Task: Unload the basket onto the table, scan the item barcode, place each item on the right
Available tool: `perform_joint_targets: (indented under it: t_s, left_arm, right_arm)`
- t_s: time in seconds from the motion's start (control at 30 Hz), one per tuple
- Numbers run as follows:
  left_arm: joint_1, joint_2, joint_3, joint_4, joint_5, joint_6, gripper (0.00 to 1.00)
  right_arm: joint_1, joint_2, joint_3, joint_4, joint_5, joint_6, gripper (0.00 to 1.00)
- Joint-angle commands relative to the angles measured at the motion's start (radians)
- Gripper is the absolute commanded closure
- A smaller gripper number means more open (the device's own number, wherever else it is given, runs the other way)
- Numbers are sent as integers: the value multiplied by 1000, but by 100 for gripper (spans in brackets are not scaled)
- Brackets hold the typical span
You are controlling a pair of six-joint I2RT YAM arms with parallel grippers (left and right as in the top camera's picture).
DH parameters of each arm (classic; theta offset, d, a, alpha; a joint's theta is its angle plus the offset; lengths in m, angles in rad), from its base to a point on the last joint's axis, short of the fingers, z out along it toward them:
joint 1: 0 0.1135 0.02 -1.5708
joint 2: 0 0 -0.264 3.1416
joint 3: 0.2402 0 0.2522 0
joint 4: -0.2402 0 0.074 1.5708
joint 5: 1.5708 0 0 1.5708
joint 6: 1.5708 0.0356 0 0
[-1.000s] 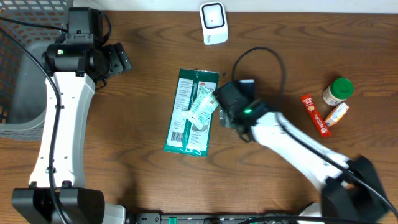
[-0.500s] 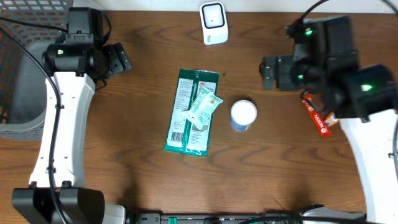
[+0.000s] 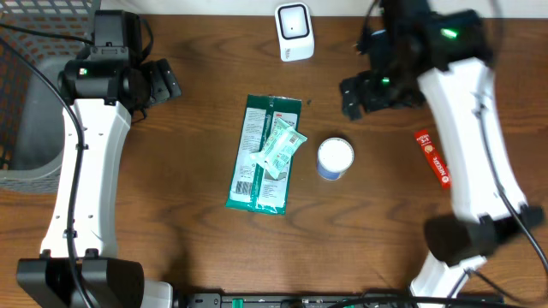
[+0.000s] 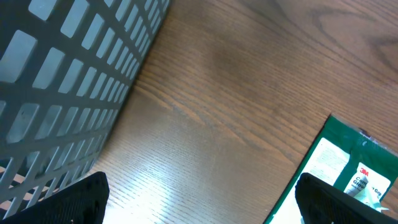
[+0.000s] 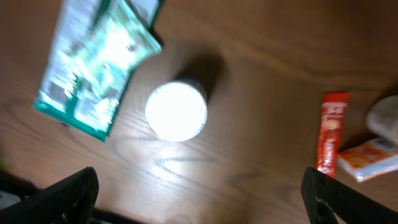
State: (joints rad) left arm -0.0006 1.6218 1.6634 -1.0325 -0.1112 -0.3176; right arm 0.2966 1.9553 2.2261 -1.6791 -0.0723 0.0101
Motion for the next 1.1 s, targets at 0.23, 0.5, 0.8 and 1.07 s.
perform_joint_targets:
  t_s: [0.23,0.5,0.8,1.07]
  left_arm:
    - [5,8,-7,-3,-10,-2,4]
    - [5,8,-7,-3,-10,-2,4]
    - [5,8,-7,-3,-10,-2,4]
    - [5,8,-7,-3,-10,-2,4]
  right_arm:
    - [63,218,9,-11,-8,-51,1]
    - [94,275,-50,6,18,-105,1]
    - [105,275,-175,95,19,-95,1]
    - [119,275,-290,171,19,-87,1]
